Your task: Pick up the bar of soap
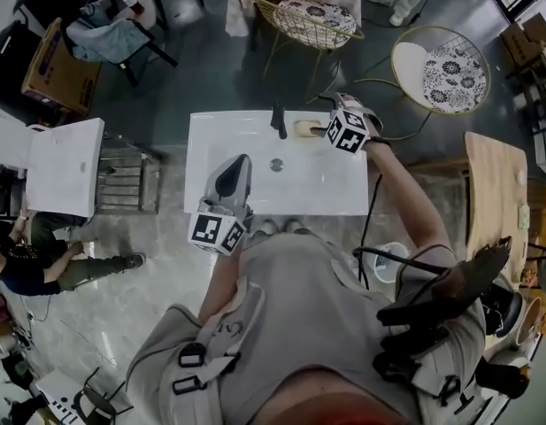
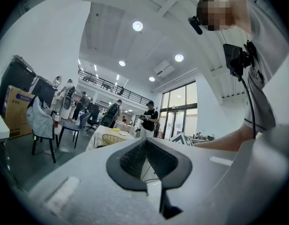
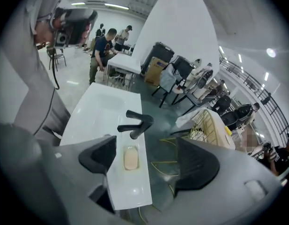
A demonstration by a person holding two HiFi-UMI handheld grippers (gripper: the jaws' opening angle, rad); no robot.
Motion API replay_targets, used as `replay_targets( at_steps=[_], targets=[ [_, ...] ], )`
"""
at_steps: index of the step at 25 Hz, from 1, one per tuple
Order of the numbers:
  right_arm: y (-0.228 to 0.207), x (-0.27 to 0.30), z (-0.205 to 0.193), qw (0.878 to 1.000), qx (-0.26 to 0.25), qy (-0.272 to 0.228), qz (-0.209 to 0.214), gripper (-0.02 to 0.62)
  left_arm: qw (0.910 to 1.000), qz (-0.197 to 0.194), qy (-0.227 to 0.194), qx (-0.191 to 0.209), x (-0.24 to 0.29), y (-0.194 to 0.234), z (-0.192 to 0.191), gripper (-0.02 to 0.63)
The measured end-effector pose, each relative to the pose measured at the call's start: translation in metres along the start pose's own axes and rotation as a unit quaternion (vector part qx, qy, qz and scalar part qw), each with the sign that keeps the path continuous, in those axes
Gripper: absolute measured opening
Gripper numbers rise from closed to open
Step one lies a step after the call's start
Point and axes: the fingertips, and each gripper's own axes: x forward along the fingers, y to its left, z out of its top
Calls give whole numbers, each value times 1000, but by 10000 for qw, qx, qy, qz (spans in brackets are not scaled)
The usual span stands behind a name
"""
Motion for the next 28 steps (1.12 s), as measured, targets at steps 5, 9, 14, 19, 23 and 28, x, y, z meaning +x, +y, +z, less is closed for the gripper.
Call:
replay_targets(
  at_steps=[5,9,14,19,23,28],
  targets=[
    [10,68,-45,9976,-93,483,483,391,9999,147,19,85,-3,5,8,-6],
    [22,122,-75,9936,-66,775,819,360,9995,281,22,153,-8,12,17,-6],
    [33,164,-99,9880,335,964,1163,344,9987,447,121,208,-13,23,13,-6],
    [45,189,-113,9818,558,1135,1417,314,9982,514,227,211,-14,25,6,-6],
    [51,207,-127,9777,634,1317,1506,311,9982,507,241,201,-12,23,3,-6],
    [50,220,-131,9750,843,1334,1562,283,9981,500,299,213,-10,21,1,-6]
  ],
)
